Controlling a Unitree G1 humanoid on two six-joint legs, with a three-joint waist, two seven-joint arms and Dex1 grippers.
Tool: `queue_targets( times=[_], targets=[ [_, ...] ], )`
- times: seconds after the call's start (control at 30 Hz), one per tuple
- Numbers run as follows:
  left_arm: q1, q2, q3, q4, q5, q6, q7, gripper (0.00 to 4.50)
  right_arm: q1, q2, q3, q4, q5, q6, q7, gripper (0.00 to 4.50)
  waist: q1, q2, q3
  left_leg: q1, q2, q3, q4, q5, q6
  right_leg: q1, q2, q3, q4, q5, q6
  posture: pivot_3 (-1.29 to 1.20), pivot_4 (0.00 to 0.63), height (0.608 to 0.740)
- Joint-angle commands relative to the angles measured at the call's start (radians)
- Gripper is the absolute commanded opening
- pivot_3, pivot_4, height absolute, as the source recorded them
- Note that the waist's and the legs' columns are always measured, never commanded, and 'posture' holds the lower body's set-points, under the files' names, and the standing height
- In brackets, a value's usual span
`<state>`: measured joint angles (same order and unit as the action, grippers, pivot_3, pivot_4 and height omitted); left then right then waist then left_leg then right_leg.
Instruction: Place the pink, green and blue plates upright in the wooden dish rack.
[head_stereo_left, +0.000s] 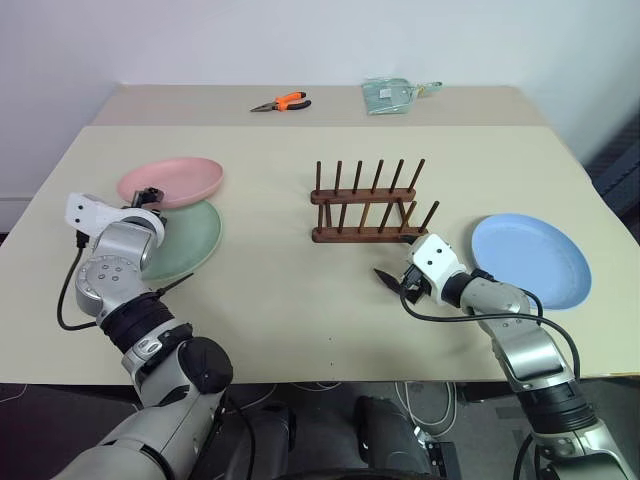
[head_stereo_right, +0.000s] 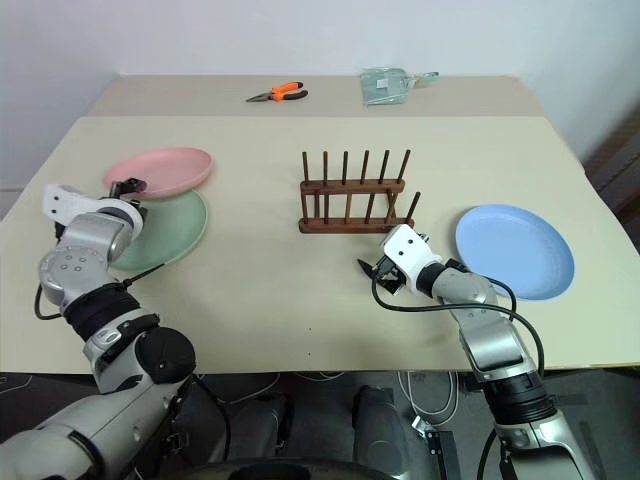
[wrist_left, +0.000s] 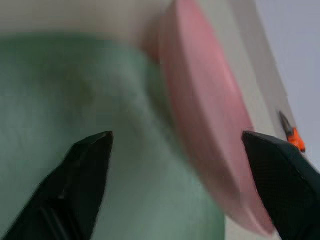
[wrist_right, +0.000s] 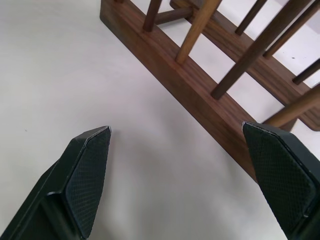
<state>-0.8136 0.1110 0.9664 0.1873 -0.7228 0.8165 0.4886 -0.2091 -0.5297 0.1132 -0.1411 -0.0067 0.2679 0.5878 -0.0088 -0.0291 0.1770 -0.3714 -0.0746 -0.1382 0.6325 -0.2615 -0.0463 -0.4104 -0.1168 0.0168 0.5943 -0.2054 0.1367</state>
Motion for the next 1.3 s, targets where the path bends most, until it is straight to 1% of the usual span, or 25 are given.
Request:
queue_targets(
  times=[0.03, 0.1, 0.13, 0.17, 0.2, 0.27, 0.33, 0.37, 0.47, 0.6, 0.67, 0.77, 0.83, 0.87, 0.97, 1.0, 1.07, 1.1, 1.17, 1.2, 1.23, 1.27, 1.3],
  targets=[
    [-0.054, 0.058, -0.028, 0.086, -0.038, -0.054, -0.048, 2.46, -0.008, 0.002, -0.042, -0.043, 0.037, 0.008, 0.005, 4.27, 0.000, 0.000, 0.000, 0.000, 0.000, 0.000, 0.000, 0.000, 0.000, 0.000, 0.000, 0.000, 0.000, 0.000, 0.000, 0.00, 0.150, 0.740],
    [-0.062, 0.081, -0.062, 0.129, -0.034, -0.071, -0.095, 1.49, -0.002, -0.008, -0.065, -0.074, 0.074, 0.046, 0.026, 4.50, -0.001, 0.000, 0.000, 0.000, 0.000, 0.000, 0.000, 0.000, 0.000, 0.000, 0.000, 0.000, 0.000, 0.000, 0.000, 0.00, 0.150, 0.740],
    [-0.062, 0.089, -0.080, 0.137, -0.033, -0.075, -0.116, 1.01, 0.002, -0.017, -0.070, -0.089, 0.081, 0.053, 0.034, 4.50, -0.001, 0.000, 0.000, 0.000, 0.000, 0.000, 0.000, 0.000, 0.000, 0.000, 0.000, 0.000, 0.000, 0.000, 0.000, 0.00, 0.150, 0.740],
    [-0.057, 0.095, -0.123, 0.127, -0.028, -0.069, -0.159, 0.47, 0.005, -0.031, -0.076, -0.112, 0.083, 0.056, 0.043, 4.50, -0.001, 0.000, 0.000, 0.000, 0.000, 0.000, 0.000, 0.000, 0.000, 0.000, 0.000, 0.000, 0.000, 0.000, 0.000, 0.00, 0.150, 0.740],
    [-0.047, 0.103, -0.195, 0.092, -0.013, -0.063, -0.226, 0.06, 0.002, -0.044, -0.086, -0.144, 0.086, 0.057, 0.051, 4.50, 0.000, 0.000, 0.000, 0.000, 0.000, 0.000, 0.000, 0.000, 0.000, 0.000, 0.000, 0.000, 0.000, 0.000, 0.000, 0.00, 0.150, 0.740],
    [-0.024, 0.101, -0.327, -0.009, -0.001, -0.056, -0.345, 0.06, -0.024, -0.058, -0.095, -0.210, 0.096, 0.055, 0.058, 4.50, 0.001, 0.000, 0.000, -0.001, 0.000, 0.000, 0.000, 0.000, 0.000, -0.001, 0.000, 0.000, 0.000, 0.000, 0.000, 0.00, 0.150, 0.740],
    [-0.002, 0.095, -0.454, -0.119, -0.001, -0.032, -0.424, 0.06, -0.083, -0.071, -0.073, -0.262, 0.075, 0.038, 0.065, 4.50, 0.000, -0.001, 0.001, -0.001, 0.000, 0.000, 0.000, 0.000, 0.000, 0.000, 0.000, 0.000, 0.000, 0.000, 0.000, 0.00, 0.150, 0.740],
    [0.006, 0.094, -0.505, -0.161, 0.001, -0.023, -0.452, 0.06, -0.113, -0.078, -0.059, -0.273, 0.052, 0.024, 0.066, 4.50, -0.001, -0.001, 0.001, -0.001, 0.000, 0.001, 0.000, 0.000, 0.000, -0.001, 0.000, 0.000, -0.001, 0.000, 0.000, 0.00, 0.150, 0.740],
    [0.013, 0.072, -0.629, -0.269, -0.003, 0.012, -0.496, 0.06, -0.235, -0.101, 0.015, -0.236, -0.089, -0.059, 0.034, 4.50, -0.003, -0.001, 0.001, 0.000, 0.000, 0.001, 0.000, 0.000, 0.000, 0.000, 0.000, 0.001, -0.001, 0.000, 0.000, 0.00, 0.150, 0.740],
    [0.004, 0.047, -0.716, -0.351, -0.020, 0.060, -0.506, 0.06, -0.371, -0.134, 0.143, -0.113, -0.325, -0.229, -0.019, 4.50, -0.007, -0.001, 0.001, 0.000, 0.000, 0.002, -0.001, 0.000, 0.000, -0.001, 0.000, 0.001, 0.000, 0.000, 0.000, 0.00, 0.150, 0.740],
    [0.003, 0.034, -0.725, -0.387, -0.055, 0.098, -0.500, 0.06, -0.426, -0.146, 0.198, -0.021, -0.442, -0.313, -0.068, 4.50, -0.006, -0.001, 0.001, 0.000, 0.000, 0.002, -0.001, 0.000, 0.000, -0.002, 0.000, 0.001, 0.000, 0.000, -0.001, 0.00, 0.150, 0.740],
    [0.006, 0.024, -0.723, -0.419, -0.097, 0.144, -0.495, 0.06, -0.467, -0.150, 0.234, 0.077, -0.543, -0.396, -0.126, 4.50, -0.003, -0.001, 0.001, -0.001, 0.000, 0.002, -0.001, 0.000, 0.000, -0.002, 0.000, 0.002, 0.000, 0.000, -0.001, 0.00, 0.150, 0.740],
    [0.016, 0.030, -0.727, -0.439, -0.119, 0.173, -0.500, 0.01, -0.485, -0.143, 0.239, 0.131, -0.583, -0.426, -0.161, 3.95, -0.002, -0.001, 0.001, -0.001, 0.000, 0.002, -0.001, 0.000, -0.001, -0.002, 0.000, 0.002, -0.001, 0.000, -0.001, 0.00, 0.150, 0.740],
    [0.021, 0.035, -0.727, -0.445, -0.123, 0.183, -0.500, 0.01, -0.487, -0.138, 0.235, 0.145, -0.588, -0.431, -0.167, 3.61, -0.002, -0.001, 0.001, -0.001, 0.000, 0.002, -0.001, 0.001, -0.001, -0.002, 0.000, 0.002, -0.001, 0.000, -0.001, 0.00, 0.150, 0.740],
    [0.043, 0.047, -0.719, -0.451, -0.135, 0.208, -0.505, 0.01, -0.488, -0.129, 0.223, 0.162, -0.612, -0.440, -0.192, 2.17, -0.003, -0.001, 0.001, -0.001, 0.000, 0.002, -0.001, 0.001, -0.001, -0.002, 0.000, 0.002, 0.000, 0.000, -0.001, 0.00, 0.150, 0.740],
    [0.049, 0.046, -0.714, -0.452, -0.143, 0.213, -0.506, 0.01, -0.486, -0.129, 0.221, 0.162, -0.621, -0.443, -0.198, 1.58, -0.003, -0.001, 0.001, -0.001, 0.000, 0.002, -0.001, 0.001, -0.001, -0.002, 0.000, 0.002, 0.000, 0.000, -0.001, 0.00, 0.150, 0.740],
    [0.055, 0.038, -0.701, -0.454, -0.160, 0.216, -0.506, 0.01, -0.483, -0.128, 0.216, 0.160, -0.635, -0.448, -0.205, 0.63, -0.004, -0.001, 0.001, -0.001, 0.000, 0.002, -0.001, 0.001, -0.001, -0.002, 0.000, 0.002, 0.000, 0.000, -0.001, 0.00, 0.150, 0.740],
    [0.055, 0.023, -0.682, -0.451, -0.180, 0.216, -0.497, 0.37, -0.479, -0.128, 0.212, 0.155, -0.641, -0.450, -0.211, 0.09, -0.003, -0.001, 0.001, -0.001, 0.000, 0.002, -0.001, 0.001, -0.001, -0.002, 0.000, 0.002, 0.000, 0.000, -0.001, 0.00, 0.150, 0.740],
    [0.019, -0.033, -0.590, -0.410, -0.253, 0.171, -0.439, 1.16, -0.466, -0.122, 0.195, 0.129, -0.643, -0.452, -0.227, 0.00, -0.002, -0.001, 0.001, -0.001, 0.000, 0.002, -0.001, 0.001, -0.001, -0.002, 0.000, 0.002, -0.001, 0.000, -0.001, 0.00, 0.150, 0.740],
    [-0.005, -0.051, -0.549, -0.392, -0.272, 0.132, -0.415, 1.65, -0.458, -0.119, 0.183, 0.114, -0.630, -0.449, -0.227, 0.00, 0.001, -0.001, 0.001, -0.001, 0.000, 0.002, -0.001, 0.001, -0.001, -0.002, 0.000, 0.002, -0.001, 0.000, -0.001, 0.00, 0.150, 0.740],
    [-0.023, -0.056, -0.524, -0.378, -0.271, 0.097, -0.398, 2.08, -0.450, -0.113, 0.167, 0.103, -0.608, -0.446, -0.225, 0.00, 0.004, -0.002, 0.002, -0.001, 0.000, 0.002, 0.000, 0.001, -0.001, -0.002, 0.000, 0.002, -0.001, 0.000, -0.001, 0.00, 0.150, 0.740],
    [-0.032, -0.038, -0.513, -0.360, -0.242, 0.067, -0.392, 2.63, -0.438, -0.103, 0.136, 0.082, -0.555, -0.438, -0.214, 0.00, 0.005, -0.003, 0.002, -0.002, 0.000, 0.001, 0.000, 0.001, -0.001, -0.002, 0.000, 0.002, -0.001, 0.000, -0.001, 0.00, 0.150, 0.740],
    [-0.031, -0.009, -0.516, -0.344, -0.202, 0.044, -0.395, 2.63, -0.425, -0.089, 0.102, 0.057, -0.494, -0.421, -0.198, 0.00, 0.004, -0.003, 0.002, -0.002, 0.000, 0.001, 0.000, 0.001, -0.001, -0.002, 0.000, 0.002, -0.001, 0.001, -0.001, 0.00, 0.150, 0.740]
  ],
)
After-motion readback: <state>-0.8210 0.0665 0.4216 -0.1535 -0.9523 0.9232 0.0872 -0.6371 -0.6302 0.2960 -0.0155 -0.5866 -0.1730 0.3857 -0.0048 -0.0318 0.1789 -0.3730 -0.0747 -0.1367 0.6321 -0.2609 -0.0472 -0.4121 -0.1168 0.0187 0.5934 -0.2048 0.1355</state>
